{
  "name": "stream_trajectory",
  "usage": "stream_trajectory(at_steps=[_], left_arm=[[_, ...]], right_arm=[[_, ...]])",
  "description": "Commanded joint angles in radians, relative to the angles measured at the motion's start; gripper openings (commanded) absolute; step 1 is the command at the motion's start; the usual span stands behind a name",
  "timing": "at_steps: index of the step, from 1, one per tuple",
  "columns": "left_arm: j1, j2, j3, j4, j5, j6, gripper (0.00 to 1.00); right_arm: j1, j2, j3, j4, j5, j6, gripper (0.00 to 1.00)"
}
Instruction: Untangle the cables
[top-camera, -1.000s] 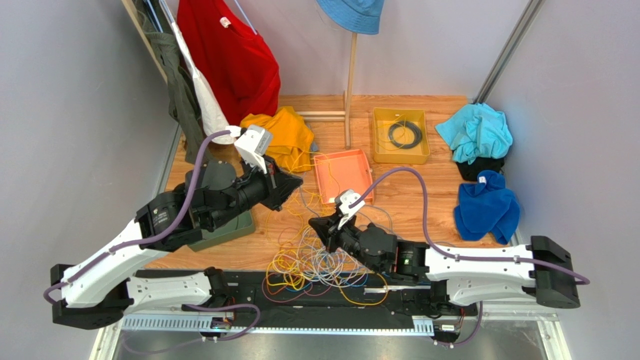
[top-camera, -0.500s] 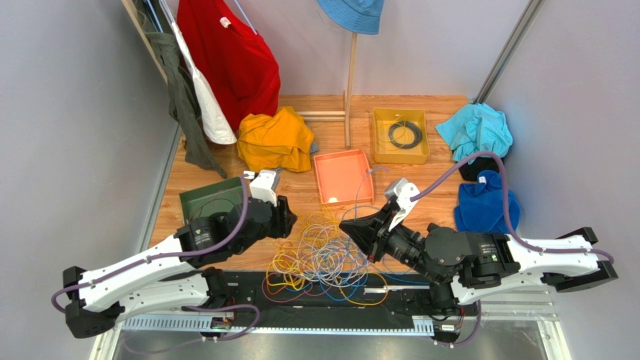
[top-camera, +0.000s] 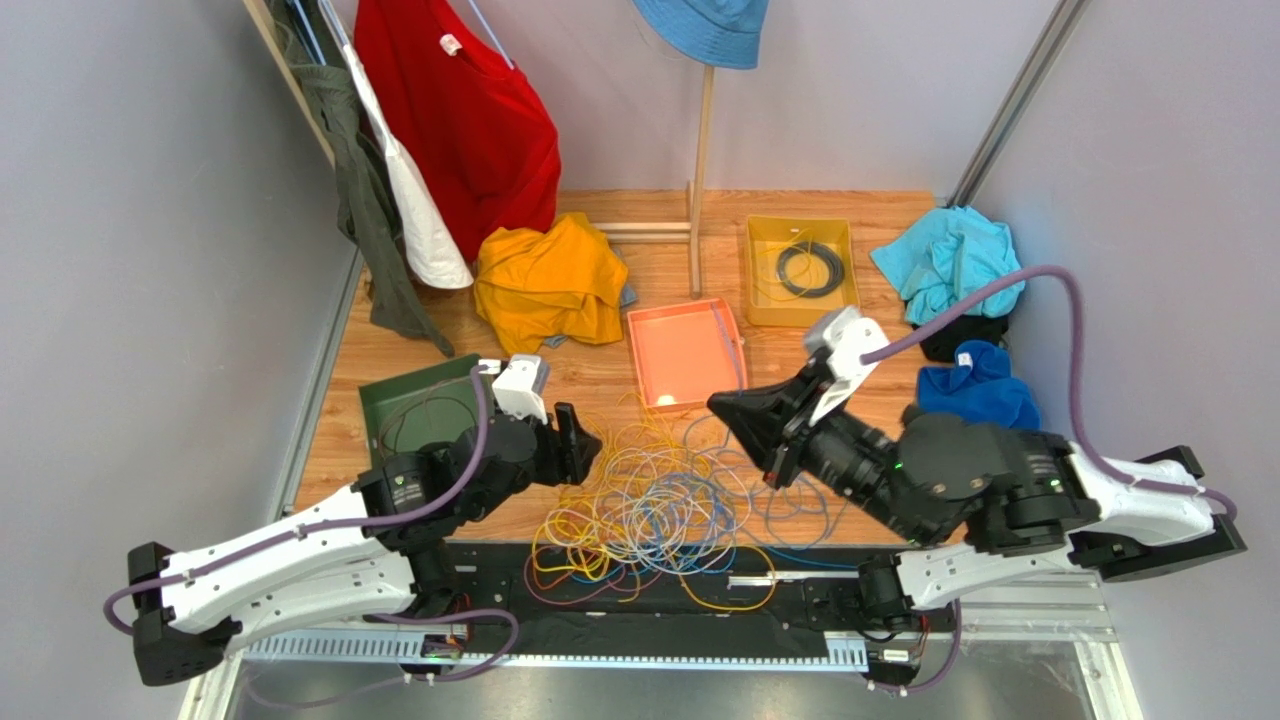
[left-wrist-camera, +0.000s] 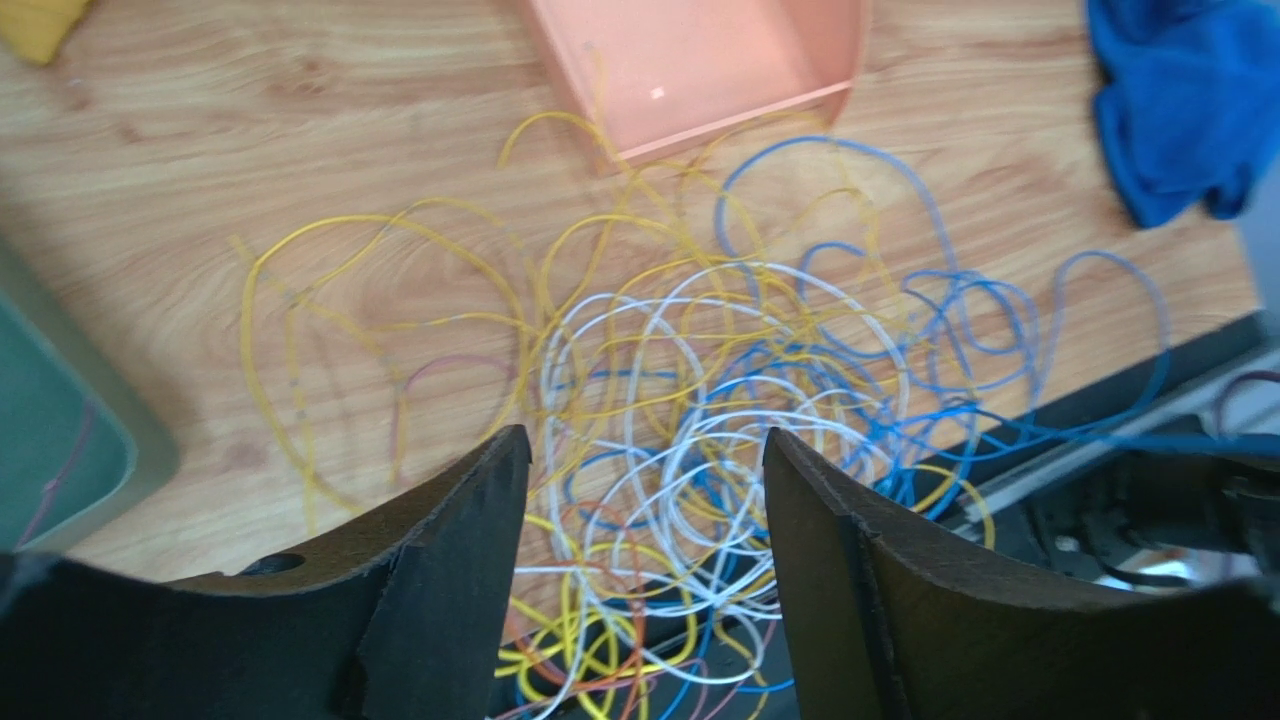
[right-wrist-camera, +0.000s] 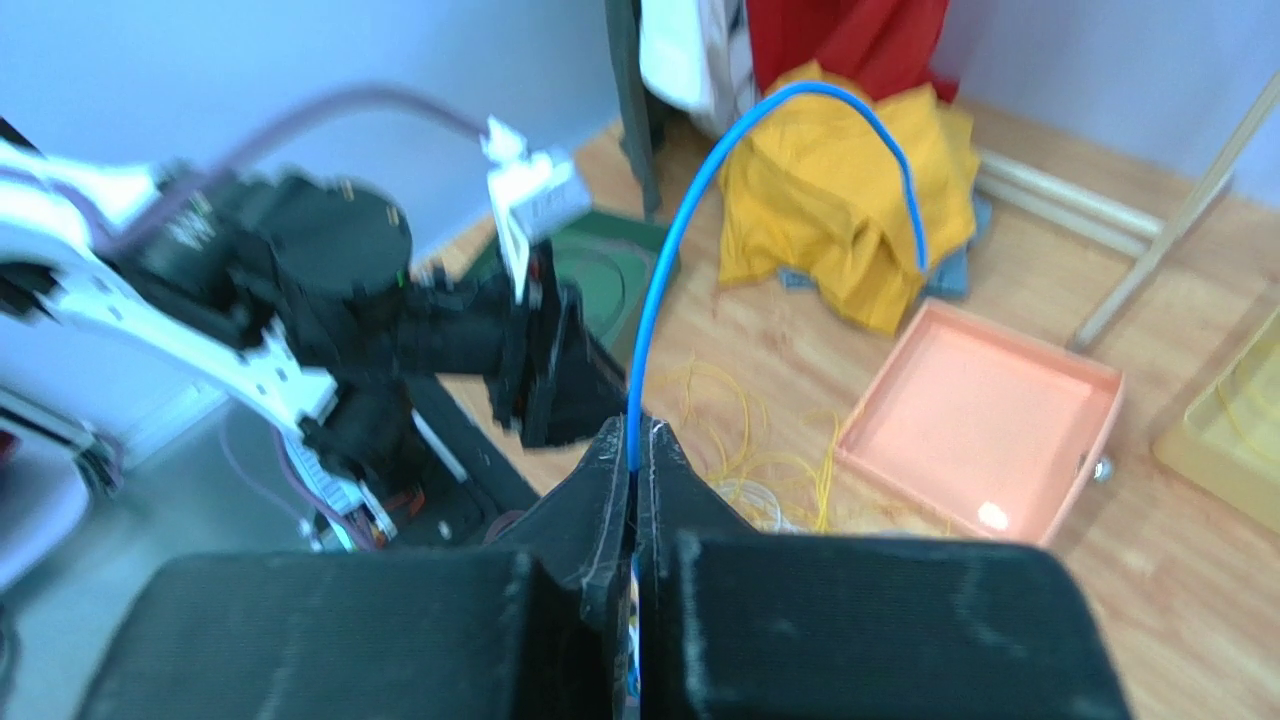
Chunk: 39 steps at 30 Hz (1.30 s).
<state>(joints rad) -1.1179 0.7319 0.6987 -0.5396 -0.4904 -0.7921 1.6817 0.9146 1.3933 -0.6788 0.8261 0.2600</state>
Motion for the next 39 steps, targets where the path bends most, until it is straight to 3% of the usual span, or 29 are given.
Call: stream_trajectory(at_steps=[1, 10, 16, 23, 27, 31, 33, 39], left_arm=[[-0.003, -0.063, -0.045, 0.228, 0.105, 0.089, 0.65], [-0.002, -0.135, -0.134, 0.416, 0.162, 0.125, 0.64], [-0.003, -0.197, -0.245, 0.659, 0.254, 0.177, 0.68], [-0.002, -0.158, -0.231, 0.546, 0.234, 0.13, 0.64], [-0.002, -0.167, -0.295, 0.422, 0.164, -0.048, 0.62], [-0.002, -0.18, -0.438, 0.508, 0.217, -0.179, 0.58], [-0.002, -0.177, -0.498, 0.529, 0.23, -0.232, 0.57], [-0.003, -0.201, -0.522, 0.492, 0.228, -0.239, 0.56]], right_arm=[[0.007, 0.013, 0.15, 0.132, 0.024, -0.189, 0.0], [0.007, 0.073, 0.326, 0.413, 0.001, -0.465, 0.0], [0.007, 0.107, 0.407, 0.424, -0.048, -0.492, 0.0], [-0.013, 0.125, 0.346, 0.498, 0.031, -0.588, 0.0], [-0.154, 0.135, 0.317, 0.498, -0.033, -0.549, 0.0], [-0.428, 0.168, 0.343, 0.403, -0.195, -0.372, 0.0], [-0.494, 0.208, 0.355, 0.383, -0.264, -0.338, 0.0], [-0.681, 0.308, 0.383, 0.366, -0.407, -0.219, 0.0]])
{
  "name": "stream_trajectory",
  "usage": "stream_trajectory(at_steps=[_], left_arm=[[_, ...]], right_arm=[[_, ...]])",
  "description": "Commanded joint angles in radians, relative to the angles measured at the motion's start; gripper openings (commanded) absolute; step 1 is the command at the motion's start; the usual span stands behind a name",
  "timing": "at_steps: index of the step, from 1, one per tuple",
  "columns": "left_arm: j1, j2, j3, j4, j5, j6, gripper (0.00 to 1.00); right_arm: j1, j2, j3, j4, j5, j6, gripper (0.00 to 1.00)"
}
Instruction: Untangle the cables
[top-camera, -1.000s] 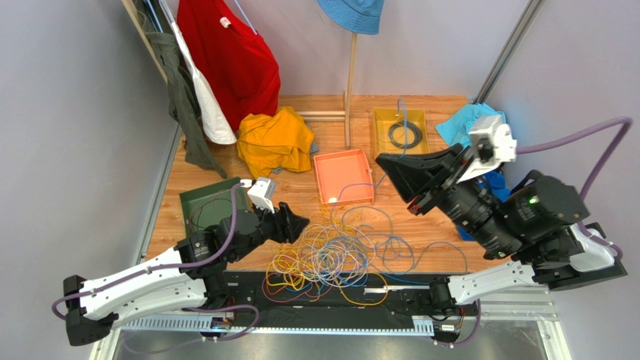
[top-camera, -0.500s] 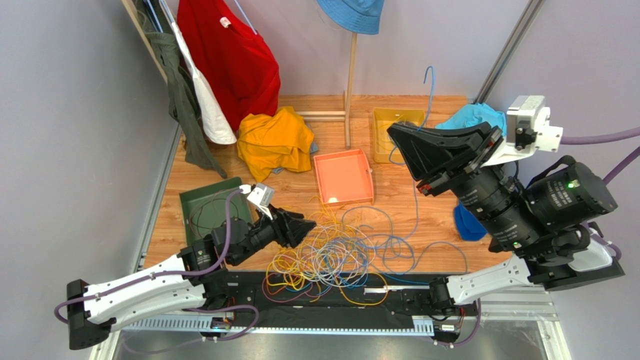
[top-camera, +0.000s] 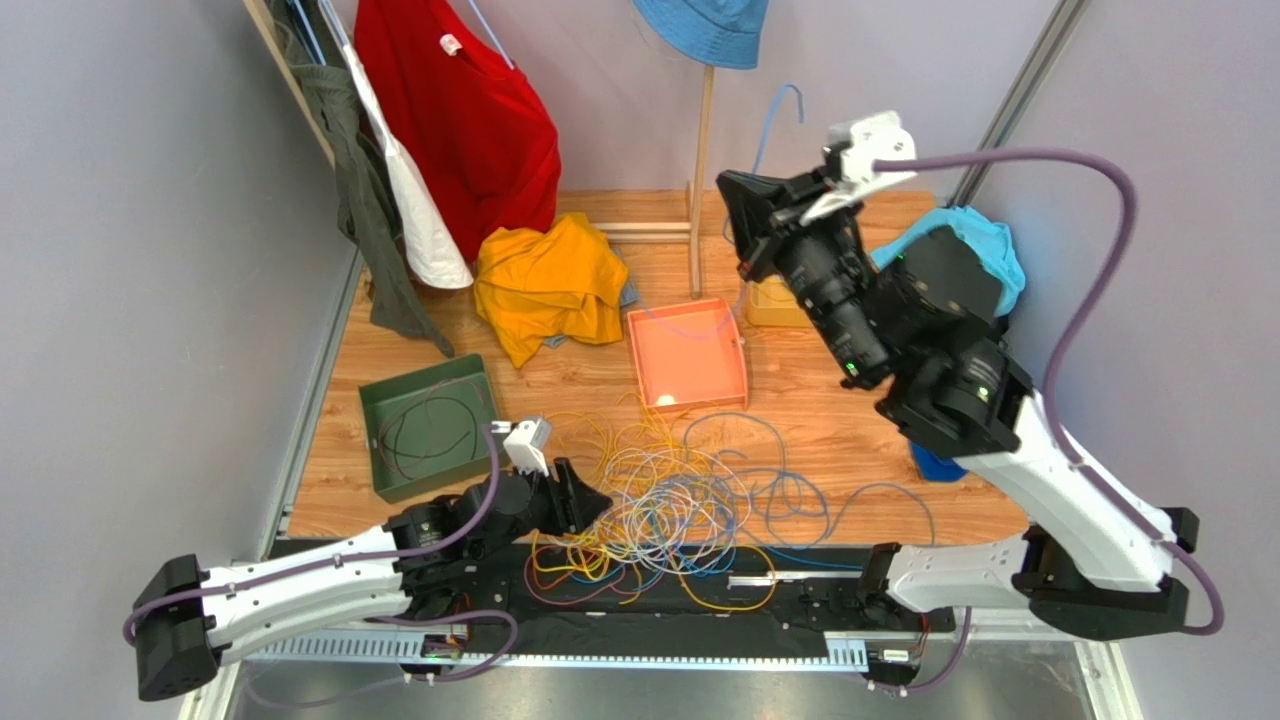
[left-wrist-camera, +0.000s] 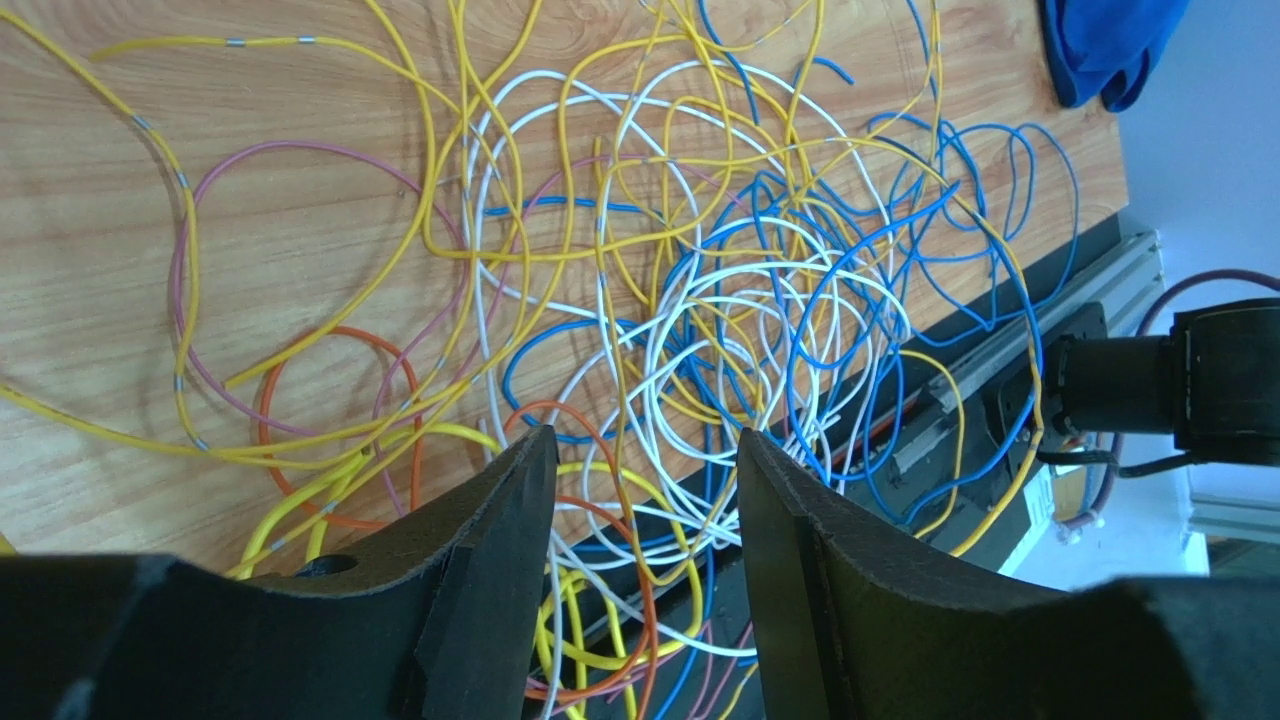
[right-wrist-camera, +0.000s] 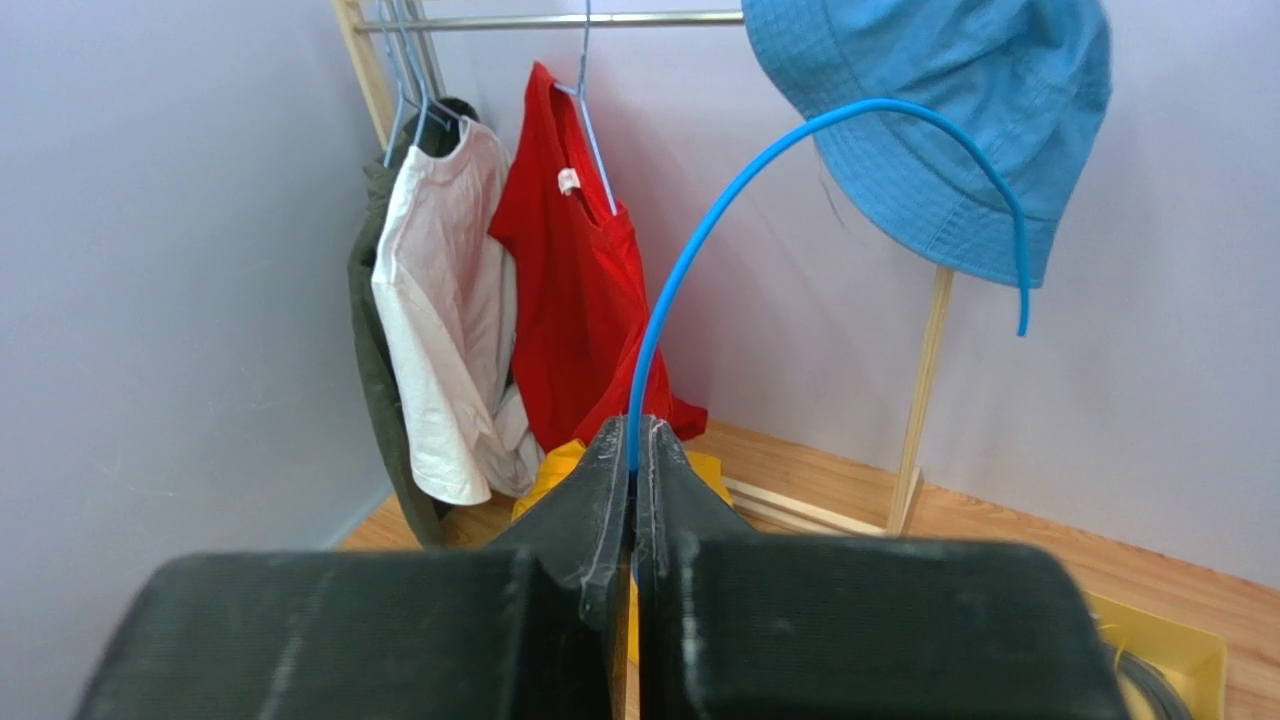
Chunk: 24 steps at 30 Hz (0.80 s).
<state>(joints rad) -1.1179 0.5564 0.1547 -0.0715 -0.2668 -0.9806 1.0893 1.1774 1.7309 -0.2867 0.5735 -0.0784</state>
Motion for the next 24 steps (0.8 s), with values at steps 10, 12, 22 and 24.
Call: stream_trajectory(at_steps=[10, 12, 22, 24], left_arm=[[-0.003, -0.044, 0.052, -0.12, -0.028, -0.033, 0.56], [-0.003, -0.046, 0.048, -0.117, -0.023, -0.033, 0.56], [-0.005, -0.052, 0.028, -0.103, -0.012, -0.035, 0.56], [-0.003, -0.052, 0.026, -0.1, -0.012, -0.035, 0.56]], right_arm=[[-0.344, 0.205, 0.084, -0.039, -0.288, 0.212, 0.0], [-0.367, 0.226, 0.069, -0.037, -0.305, 0.216, 0.0], [-0.43, 0.241, -0.131, 0.118, -0.354, 0.241, 0.0], [-0.437, 0.249, -0.169, 0.148, -0.359, 0.243, 0.0]])
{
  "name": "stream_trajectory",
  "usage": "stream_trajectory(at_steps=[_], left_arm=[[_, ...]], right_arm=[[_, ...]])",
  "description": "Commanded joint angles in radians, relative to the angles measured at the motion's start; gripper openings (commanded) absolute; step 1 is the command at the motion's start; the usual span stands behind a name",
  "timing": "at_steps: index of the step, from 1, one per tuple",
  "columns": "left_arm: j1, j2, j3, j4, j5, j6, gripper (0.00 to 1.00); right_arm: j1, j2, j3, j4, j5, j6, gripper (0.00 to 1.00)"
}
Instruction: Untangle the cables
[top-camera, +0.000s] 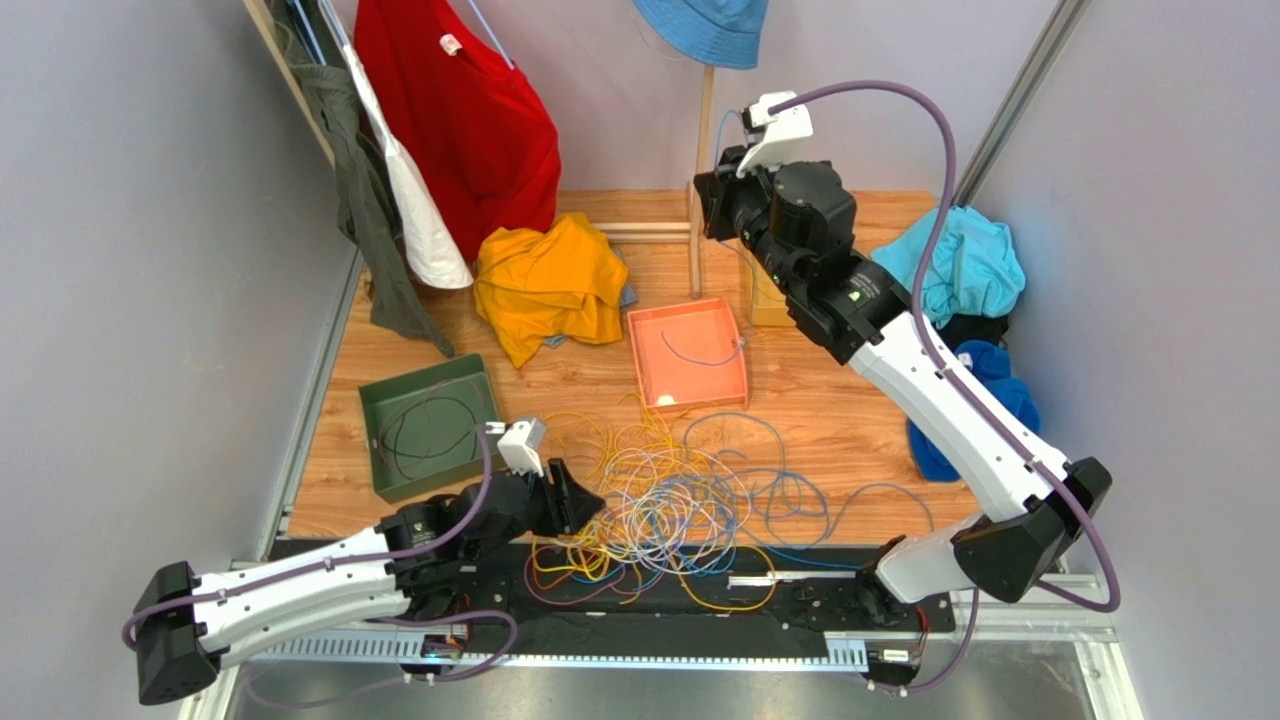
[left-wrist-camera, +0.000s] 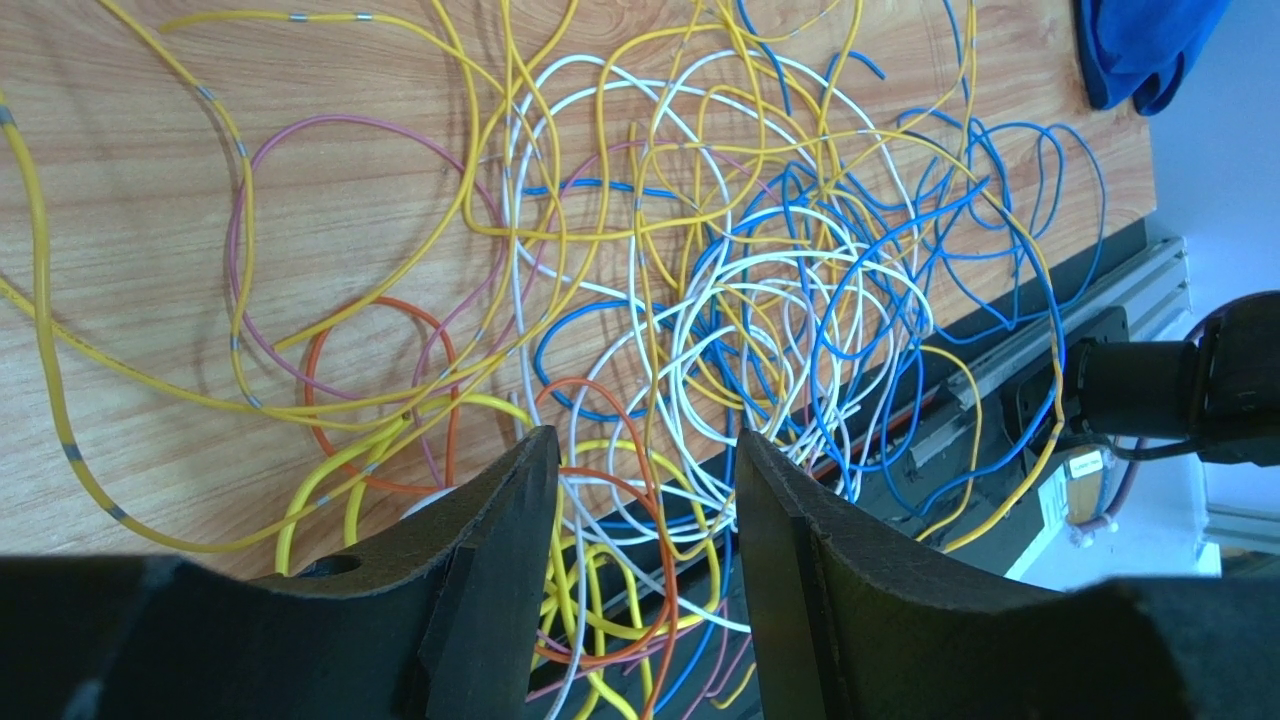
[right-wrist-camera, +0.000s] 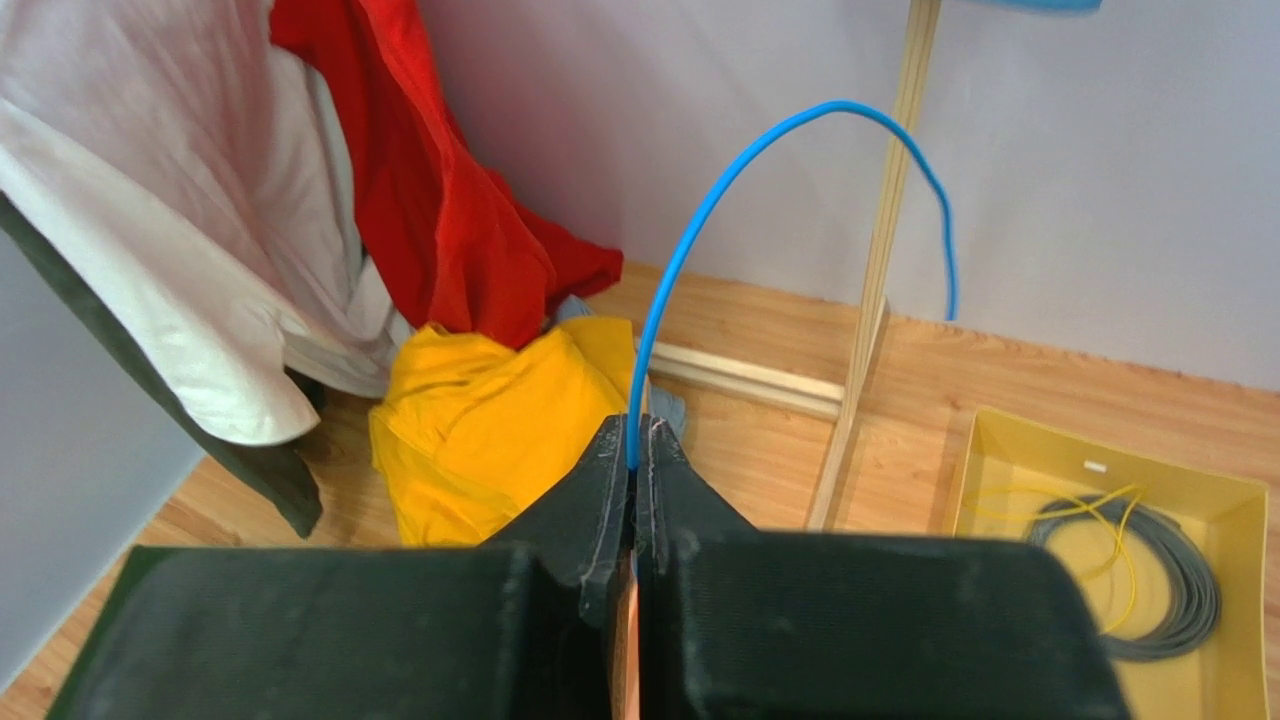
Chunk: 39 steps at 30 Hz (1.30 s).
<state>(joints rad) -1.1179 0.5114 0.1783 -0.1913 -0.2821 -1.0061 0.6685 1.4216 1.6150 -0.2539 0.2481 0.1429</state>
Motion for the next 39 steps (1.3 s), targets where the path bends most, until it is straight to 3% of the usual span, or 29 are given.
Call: stream_trajectory(at_steps=[1, 15, 25, 39], left_arm=[[-0.003, -0.007, 0.0, 0.018, 0.001, -0.011, 0.56], [-0.003, -0.002, -0.034, 0.039, 0.004, -0.026, 0.56], [-0.003, 0.032, -0.049, 0.082, 0.017, -0.026, 0.56], [-0.003, 0.052, -0.062, 0.108, 0.027, -0.034, 0.56]], right_arm=[[-0.02, 0.014, -0.061, 0.123, -0.035, 0.02, 0.0], [-0.04, 0.143, -0.237, 0.28, -0.044, 0.058, 0.0], [-0.038, 0.191, -0.486, 0.383, -0.055, 0.153, 0.0], [-0.015, 0.27, -0.595, 0.407, -0.069, 0.21, 0.0]])
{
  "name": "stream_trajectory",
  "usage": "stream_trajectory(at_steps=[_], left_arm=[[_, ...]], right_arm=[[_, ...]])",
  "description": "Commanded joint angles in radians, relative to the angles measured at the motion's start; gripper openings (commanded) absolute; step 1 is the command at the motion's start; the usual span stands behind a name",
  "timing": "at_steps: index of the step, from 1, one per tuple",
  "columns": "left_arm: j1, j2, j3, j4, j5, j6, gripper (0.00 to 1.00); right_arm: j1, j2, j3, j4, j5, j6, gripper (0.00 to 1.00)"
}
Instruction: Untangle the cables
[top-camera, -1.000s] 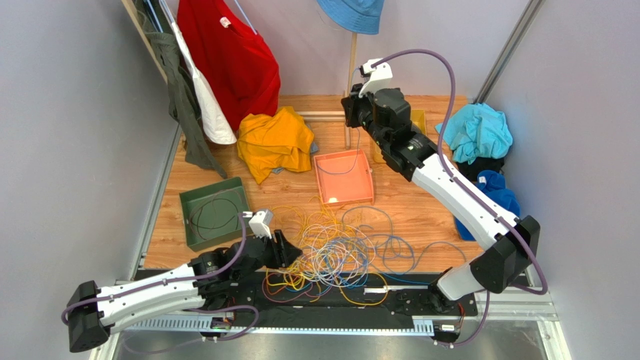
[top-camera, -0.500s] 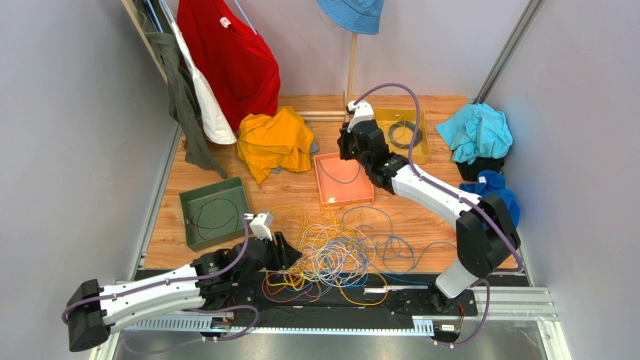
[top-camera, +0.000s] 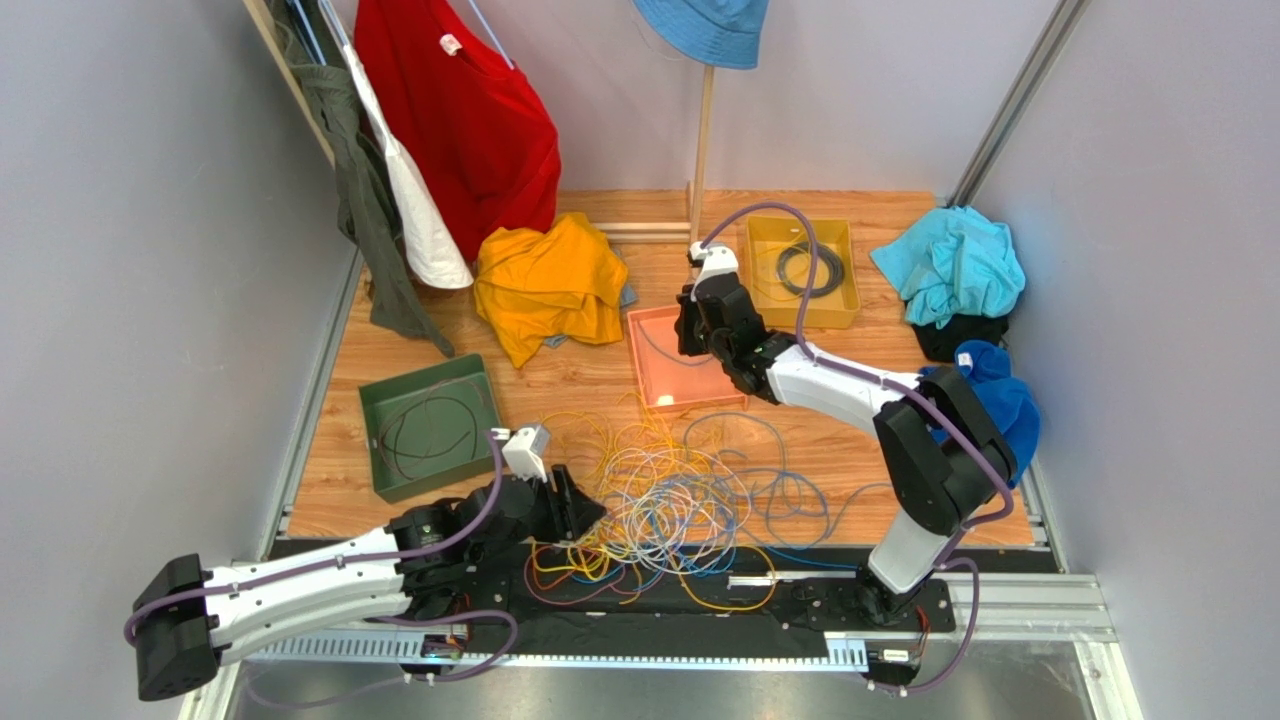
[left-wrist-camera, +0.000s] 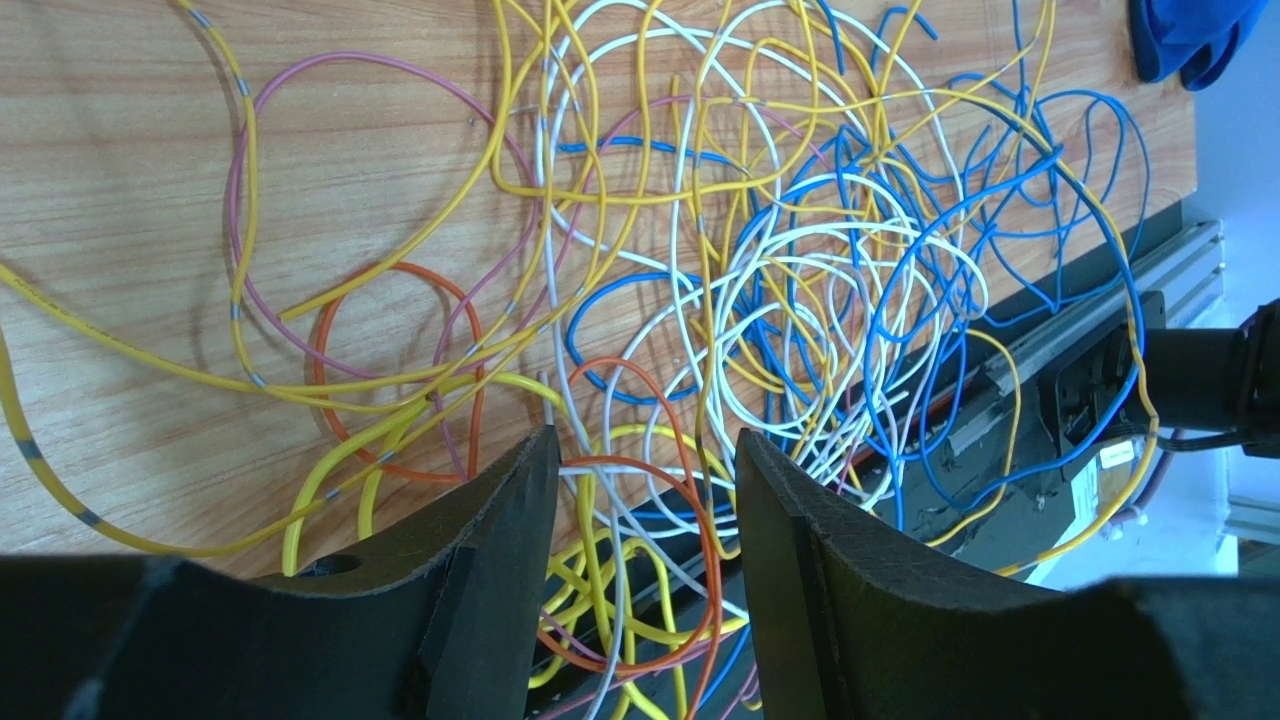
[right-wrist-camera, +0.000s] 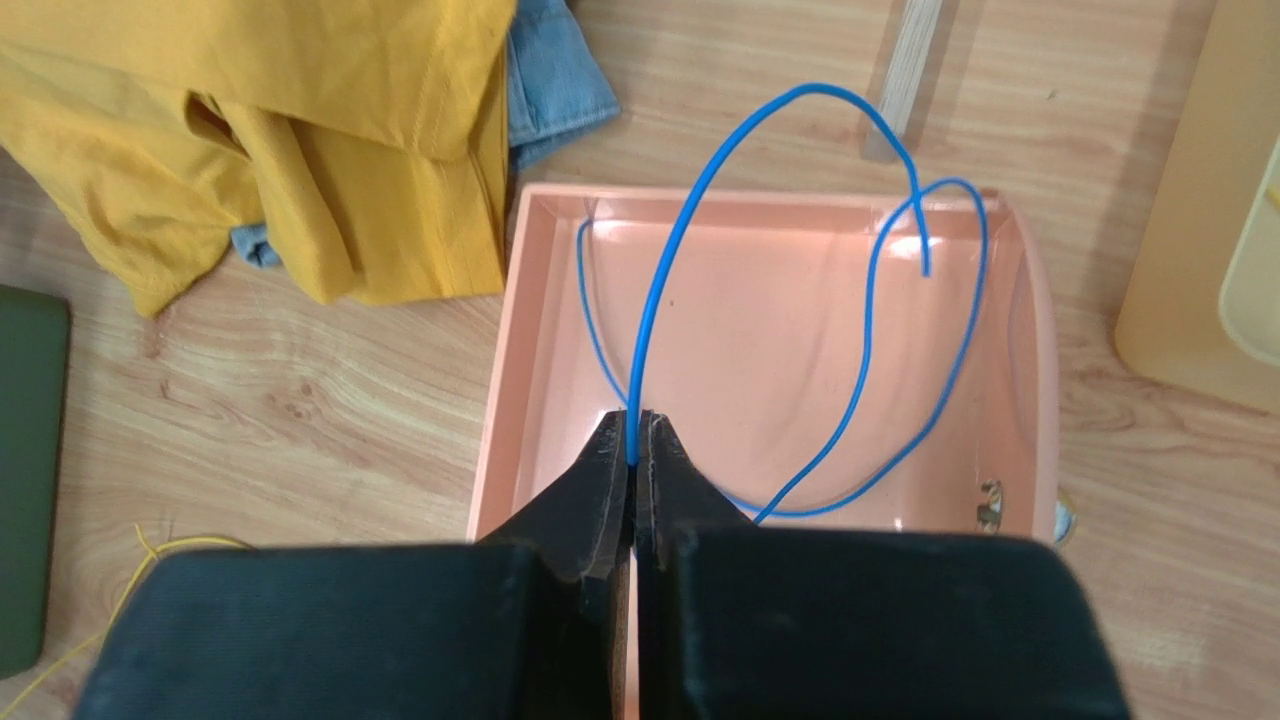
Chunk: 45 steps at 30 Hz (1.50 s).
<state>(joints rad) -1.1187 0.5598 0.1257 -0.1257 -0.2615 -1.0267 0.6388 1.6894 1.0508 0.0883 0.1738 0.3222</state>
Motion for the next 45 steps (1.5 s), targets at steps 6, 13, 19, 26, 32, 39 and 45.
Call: stream_trajectory(at_steps=[6, 13, 19, 26, 32, 39, 45], left_arm=[[-0.004, 0.006, -0.014, 0.051, 0.015, -0.018, 0.56], [-0.003, 0.02, -0.012, 0.063, 0.019, -0.015, 0.56], [-0.003, 0.009, -0.006, 0.043, 0.015, -0.01, 0.56], [-0.003, -0.017, 0.017, 0.005, -0.008, 0.014, 0.56], [-0.003, -0.012, 0.063, -0.006, -0.035, 0.051, 0.56], [-0.003, 0.045, 0.12, 0.027, -0.041, 0.105, 0.56], [-0.003, 0.037, 0.129, 0.041, -0.033, 0.106, 0.56]], right_arm=[[0.03, -0.04, -0.1, 0.076, 0.006, 0.086, 0.0], [0.053, -0.016, -0.051, 0.024, 0.05, 0.066, 0.0], [0.055, 0.007, 0.012, -0.083, 0.131, 0.038, 0.49], [0.062, -0.074, -0.008, -0.223, 0.237, 0.044, 0.61], [0.185, -0.379, -0.214, -0.17, 0.243, 0.08, 0.6], [0.396, -0.689, -0.452, -0.229, 0.205, 0.188, 0.59], [0.513, -0.942, -0.601, -0.308, 0.201, 0.311, 0.58]])
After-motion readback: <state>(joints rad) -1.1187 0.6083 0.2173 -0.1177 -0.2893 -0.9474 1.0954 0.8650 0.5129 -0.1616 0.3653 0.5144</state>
